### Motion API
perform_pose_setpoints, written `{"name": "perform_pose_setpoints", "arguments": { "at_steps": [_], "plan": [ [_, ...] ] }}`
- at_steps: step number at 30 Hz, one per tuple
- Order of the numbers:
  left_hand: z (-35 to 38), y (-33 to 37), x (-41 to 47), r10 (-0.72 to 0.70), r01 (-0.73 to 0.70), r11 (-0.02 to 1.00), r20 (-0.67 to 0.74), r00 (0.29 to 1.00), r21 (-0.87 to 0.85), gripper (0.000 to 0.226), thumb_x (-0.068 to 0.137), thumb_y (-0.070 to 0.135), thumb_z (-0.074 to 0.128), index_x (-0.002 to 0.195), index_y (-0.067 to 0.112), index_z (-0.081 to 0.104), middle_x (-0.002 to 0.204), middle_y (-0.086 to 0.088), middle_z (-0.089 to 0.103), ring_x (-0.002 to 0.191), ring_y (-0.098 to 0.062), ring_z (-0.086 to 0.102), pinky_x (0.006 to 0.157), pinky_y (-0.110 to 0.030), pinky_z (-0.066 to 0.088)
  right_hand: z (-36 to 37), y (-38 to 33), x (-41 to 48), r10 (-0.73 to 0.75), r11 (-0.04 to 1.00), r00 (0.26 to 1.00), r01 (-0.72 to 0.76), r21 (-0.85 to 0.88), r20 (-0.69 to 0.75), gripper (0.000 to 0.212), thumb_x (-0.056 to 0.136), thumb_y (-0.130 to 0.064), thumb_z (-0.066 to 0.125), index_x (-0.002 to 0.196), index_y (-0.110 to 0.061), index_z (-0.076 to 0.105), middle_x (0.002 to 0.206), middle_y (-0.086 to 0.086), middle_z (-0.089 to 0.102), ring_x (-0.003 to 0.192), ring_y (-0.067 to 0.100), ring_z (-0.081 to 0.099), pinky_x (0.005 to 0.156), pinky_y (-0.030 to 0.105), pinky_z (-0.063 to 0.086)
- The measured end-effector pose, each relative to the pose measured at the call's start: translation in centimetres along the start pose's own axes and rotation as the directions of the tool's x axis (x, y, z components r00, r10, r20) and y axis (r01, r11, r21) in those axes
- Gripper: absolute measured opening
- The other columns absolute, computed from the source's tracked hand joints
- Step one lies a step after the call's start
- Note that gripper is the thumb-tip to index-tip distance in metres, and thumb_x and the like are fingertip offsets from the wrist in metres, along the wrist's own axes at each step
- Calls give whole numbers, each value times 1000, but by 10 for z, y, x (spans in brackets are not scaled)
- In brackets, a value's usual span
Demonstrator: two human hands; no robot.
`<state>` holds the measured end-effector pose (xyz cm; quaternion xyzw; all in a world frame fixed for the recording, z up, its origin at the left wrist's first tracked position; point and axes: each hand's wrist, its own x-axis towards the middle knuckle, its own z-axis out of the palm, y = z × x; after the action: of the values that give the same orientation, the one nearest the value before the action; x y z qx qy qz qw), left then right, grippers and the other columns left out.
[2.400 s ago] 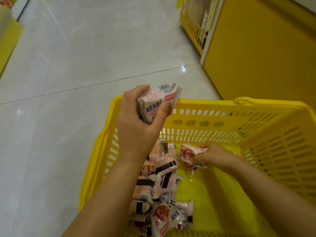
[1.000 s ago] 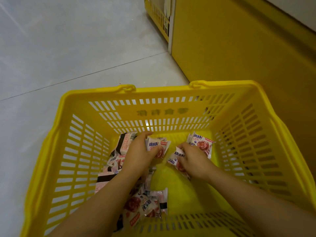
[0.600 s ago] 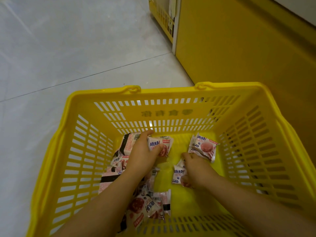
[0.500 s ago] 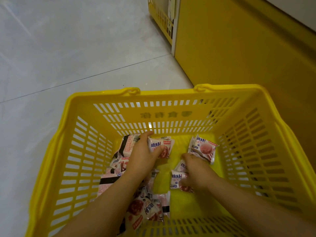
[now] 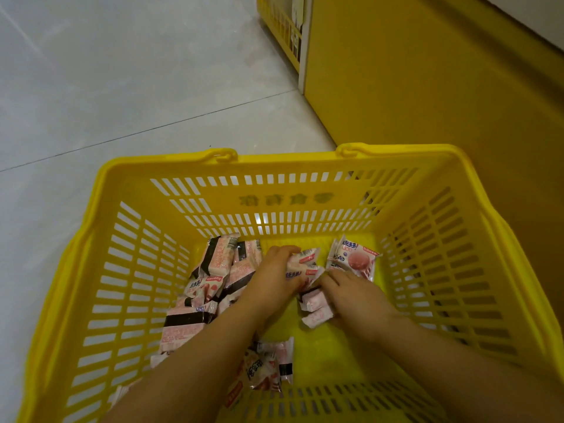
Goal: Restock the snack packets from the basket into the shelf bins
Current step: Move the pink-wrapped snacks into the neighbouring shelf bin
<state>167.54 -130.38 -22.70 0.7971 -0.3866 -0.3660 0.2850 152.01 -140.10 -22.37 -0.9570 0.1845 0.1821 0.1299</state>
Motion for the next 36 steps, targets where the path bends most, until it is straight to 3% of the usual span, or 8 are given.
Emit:
{"name": "perform_pose_setpoints", "arguments": {
  "at_steps": [3, 11, 13, 16, 19, 25, 31, 36],
  "plan": [
    [-7, -5, 3, 9, -15, 994, 48, 999, 111, 64, 84, 30, 72, 140, 19, 43, 135, -2, 53, 117, -18, 52, 88, -22, 37, -4, 1, 1, 82, 984, 996, -74, 163, -44, 42, 84, -33, 61, 122, -25, 45, 127, -4, 54, 115, 20, 53, 82, 33, 45],
    [-10, 2, 1, 43, -63, 992, 176, 984, 111, 55, 95, 38, 53, 145, 25, 35, 144, -1, 40, 129, -18, 41, 96, -24, 31, 6, -9, 5, 215, 765, 972, -110, 634, -91, 43, 74, -15, 75, 108, -23, 49, 103, -9, 54, 97, 15, 59, 82, 29, 48],
    [-14, 4, 1, 60, -82, 989, 175, 983, 122, 43, 94, 43, 52, 134, 28, 48, 129, -1, 52, 116, -16, 49, 93, -28, 35, 7, -6, 5, 240, 739, 966, -119, 663, -94, 43, 74, -14, 74, 110, -21, 51, 107, -5, 56, 96, 13, 58, 82, 28, 48],
    [-25, 5, 4, 112, -135, 974, 131, 985, 183, 36, 96, 29, 52, 132, 25, 55, 127, 0, 60, 110, -17, 56, 86, -29, 46, 8, -2, 6, 238, 730, 967, -119, 673, -87, 40, 76, -13, 71, 109, -23, 50, 104, -4, 60, 91, 12, 59, 79, 26, 48],
    [-25, -2, 2, 135, -211, 905, 219, 966, 368, 53, 98, 24, 48, 148, 27, 32, 141, -3, 46, 125, -22, 45, 97, -33, 41, 9, -1, 6, 232, 766, 970, -134, 629, -77, 43, 77, -14, 70, 113, -23, 48, 105, -3, 60, 91, 13, 59, 77, 25, 46],
    [-10, -9, -9, 68, -212, 875, 323, 944, 435, 92, 85, 73, 38, 152, 28, -6, 159, 1, 11, 138, -26, 29, 109, -38, 32, 9, -3, 7, 263, 725, 964, -167, 669, -45, 45, 76, -22, 77, 109, -24, 46, 106, -4, 64, 92, 14, 64, 77, 29, 50],
    [6, -10, -14, 99, -217, 802, 235, 967, 557, 106, 80, 71, 53, 151, 25, -10, 158, -1, 5, 137, -30, 30, 103, -41, 40, -8, 4, 7, 146, 823, 989, -119, 556, -4, 46, 74, -35, 78, 110, -24, 53, 110, -5, 66, 97, 14, 63, 81, 32, 51],
    [8, -11, -12, 107, -211, 832, 224, 969, 514, 103, 82, 63, 59, 152, 27, -7, 156, 0, 9, 137, -29, 27, 102, -40, 39, -25, 28, 12, 384, 852, 848, -172, 495, -366, 36, 82, -30, 64, 116, -19, 61, 106, -3, 61, 99, 19, 55, 78, 29, 43]
  ]
}}
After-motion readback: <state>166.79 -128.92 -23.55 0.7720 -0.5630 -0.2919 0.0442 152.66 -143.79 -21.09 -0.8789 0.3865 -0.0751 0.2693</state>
